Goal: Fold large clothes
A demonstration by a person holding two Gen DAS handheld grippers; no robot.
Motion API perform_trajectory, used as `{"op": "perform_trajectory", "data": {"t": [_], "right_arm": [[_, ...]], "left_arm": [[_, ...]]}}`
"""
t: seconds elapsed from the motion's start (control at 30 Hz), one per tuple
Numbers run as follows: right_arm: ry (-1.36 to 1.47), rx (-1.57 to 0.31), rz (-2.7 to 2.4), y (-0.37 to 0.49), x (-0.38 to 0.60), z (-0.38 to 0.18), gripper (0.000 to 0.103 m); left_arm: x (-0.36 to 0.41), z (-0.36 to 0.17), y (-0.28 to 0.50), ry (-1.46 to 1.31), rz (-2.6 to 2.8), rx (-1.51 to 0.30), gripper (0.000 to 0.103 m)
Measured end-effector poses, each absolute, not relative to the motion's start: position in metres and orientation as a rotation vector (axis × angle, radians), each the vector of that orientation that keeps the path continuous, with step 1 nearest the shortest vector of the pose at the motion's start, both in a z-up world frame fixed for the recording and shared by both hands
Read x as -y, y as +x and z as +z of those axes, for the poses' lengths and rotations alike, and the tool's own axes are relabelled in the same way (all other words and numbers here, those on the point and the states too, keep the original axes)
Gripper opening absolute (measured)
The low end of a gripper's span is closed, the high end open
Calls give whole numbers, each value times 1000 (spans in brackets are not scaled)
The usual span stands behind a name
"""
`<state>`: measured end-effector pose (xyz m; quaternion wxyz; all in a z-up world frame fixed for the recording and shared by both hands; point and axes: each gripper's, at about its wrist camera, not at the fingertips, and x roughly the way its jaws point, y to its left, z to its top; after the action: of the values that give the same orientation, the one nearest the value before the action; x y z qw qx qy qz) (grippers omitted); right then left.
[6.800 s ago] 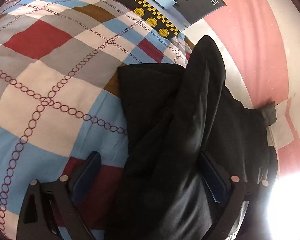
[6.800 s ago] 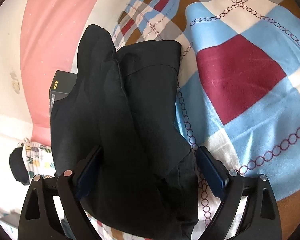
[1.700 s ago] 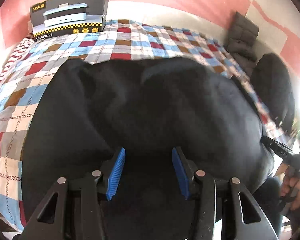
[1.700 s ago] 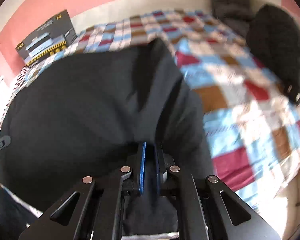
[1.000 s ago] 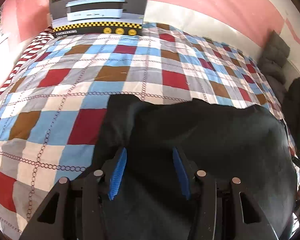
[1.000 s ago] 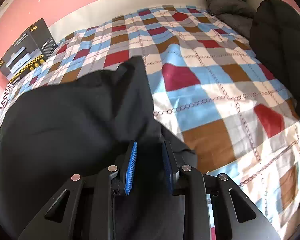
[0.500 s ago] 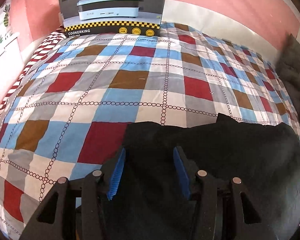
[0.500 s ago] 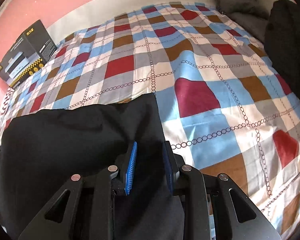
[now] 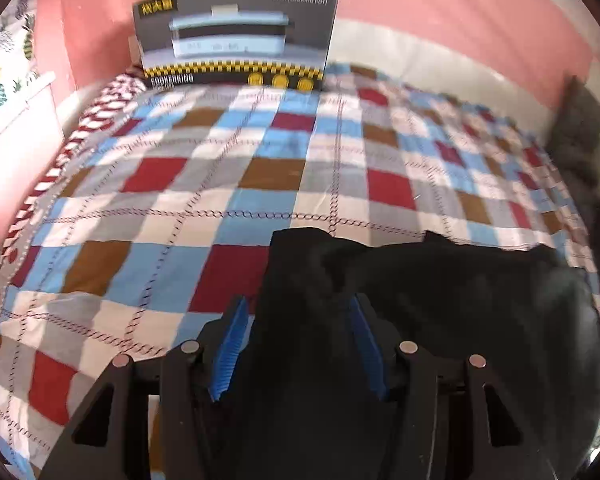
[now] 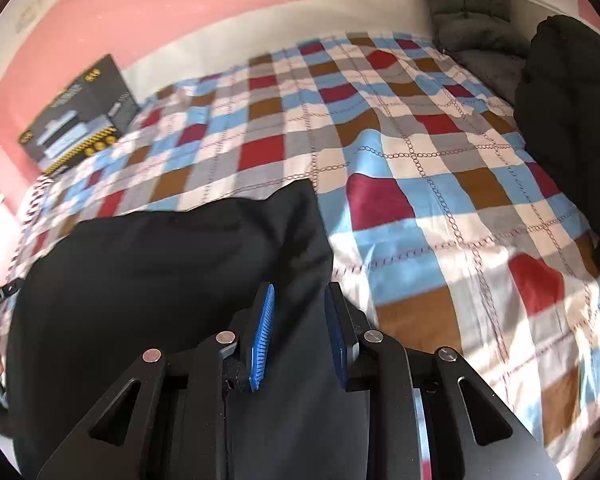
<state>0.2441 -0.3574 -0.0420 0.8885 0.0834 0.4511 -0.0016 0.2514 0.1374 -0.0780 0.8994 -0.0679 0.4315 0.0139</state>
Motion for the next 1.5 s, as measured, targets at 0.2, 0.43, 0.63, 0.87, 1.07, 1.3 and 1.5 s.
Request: {"op": "perform_trajectory", "data": {"t": [0.2,0.43,0.63,0.87,1.07,1.3,1.5], "right_arm": [[172,-968,52,189,349,-43,26],[177,-1029,10,168,356,-77,26],[128,-1039,1,170,354,-85,26],[147,-1042,-73,165,367,-71,26],[163,-982,8,133,357,-40,26],[160,-1062,48,92,332,-73,26],[100,-1072,26,96,338,-93,24]], "left_arm": [[-141,-65,175,-169,-36,-859,56],[-154,-116,144,-247,13,-974,55],[-143,-118,150,-219,35,-961,55],[-141,-97,147,-175,73,-966,45],[-135,-59,109,-141,12,-889,45],[-118,-98,69,-141,-43,-982,46],[-120,-117,73,-123,-21,-957,46]]}}
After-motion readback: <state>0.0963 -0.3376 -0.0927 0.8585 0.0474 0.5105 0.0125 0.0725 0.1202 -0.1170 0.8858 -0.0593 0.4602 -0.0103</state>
